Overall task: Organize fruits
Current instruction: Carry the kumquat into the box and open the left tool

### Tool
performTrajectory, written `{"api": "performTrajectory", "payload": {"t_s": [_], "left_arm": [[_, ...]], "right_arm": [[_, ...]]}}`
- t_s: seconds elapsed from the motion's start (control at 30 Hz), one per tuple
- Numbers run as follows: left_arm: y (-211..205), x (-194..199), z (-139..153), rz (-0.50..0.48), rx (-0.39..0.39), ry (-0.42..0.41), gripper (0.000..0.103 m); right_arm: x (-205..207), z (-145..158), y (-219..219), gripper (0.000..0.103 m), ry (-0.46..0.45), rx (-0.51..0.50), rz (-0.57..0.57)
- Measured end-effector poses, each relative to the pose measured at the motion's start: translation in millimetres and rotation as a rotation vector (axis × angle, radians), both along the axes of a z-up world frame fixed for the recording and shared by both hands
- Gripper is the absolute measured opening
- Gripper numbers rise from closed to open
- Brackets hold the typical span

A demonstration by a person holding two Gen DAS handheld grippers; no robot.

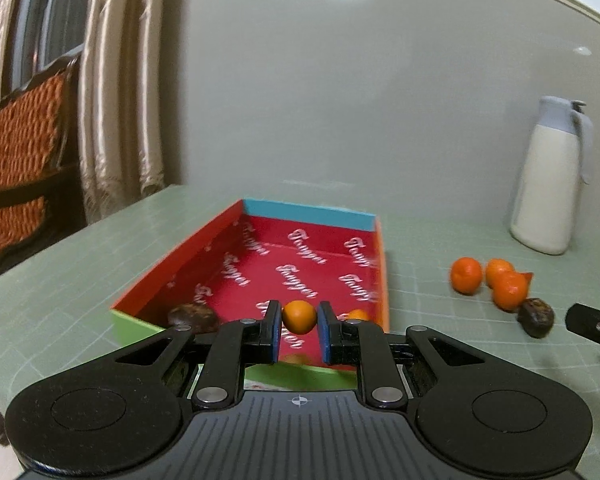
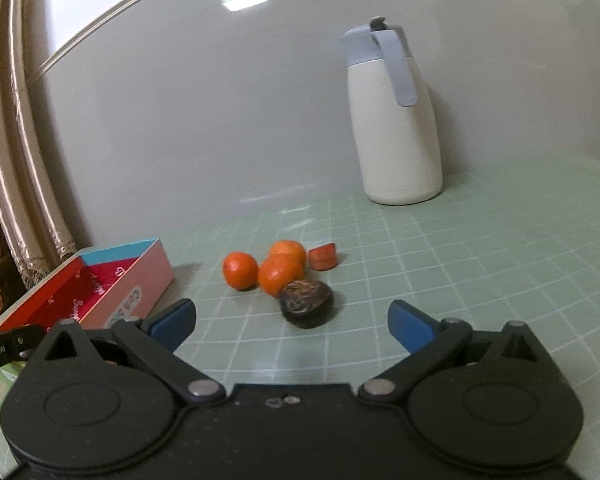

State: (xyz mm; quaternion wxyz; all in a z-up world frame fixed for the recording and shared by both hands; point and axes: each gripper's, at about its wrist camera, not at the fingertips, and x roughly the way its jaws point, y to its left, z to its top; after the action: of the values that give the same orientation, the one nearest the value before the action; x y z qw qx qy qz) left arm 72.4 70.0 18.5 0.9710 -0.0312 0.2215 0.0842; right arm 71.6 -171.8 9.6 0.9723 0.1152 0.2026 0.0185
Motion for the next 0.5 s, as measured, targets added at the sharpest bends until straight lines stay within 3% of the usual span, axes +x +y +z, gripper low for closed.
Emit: {"api": "performTrajectory", "payload": {"t_s": [0.5], "left_arm": [[27.8, 14.1, -3.3, 0.054, -0.076, 0.047, 0.019]], "right_arm": [[6.2, -1.3, 19.9, 0.103, 0.0, -0.004, 0.049]]}}
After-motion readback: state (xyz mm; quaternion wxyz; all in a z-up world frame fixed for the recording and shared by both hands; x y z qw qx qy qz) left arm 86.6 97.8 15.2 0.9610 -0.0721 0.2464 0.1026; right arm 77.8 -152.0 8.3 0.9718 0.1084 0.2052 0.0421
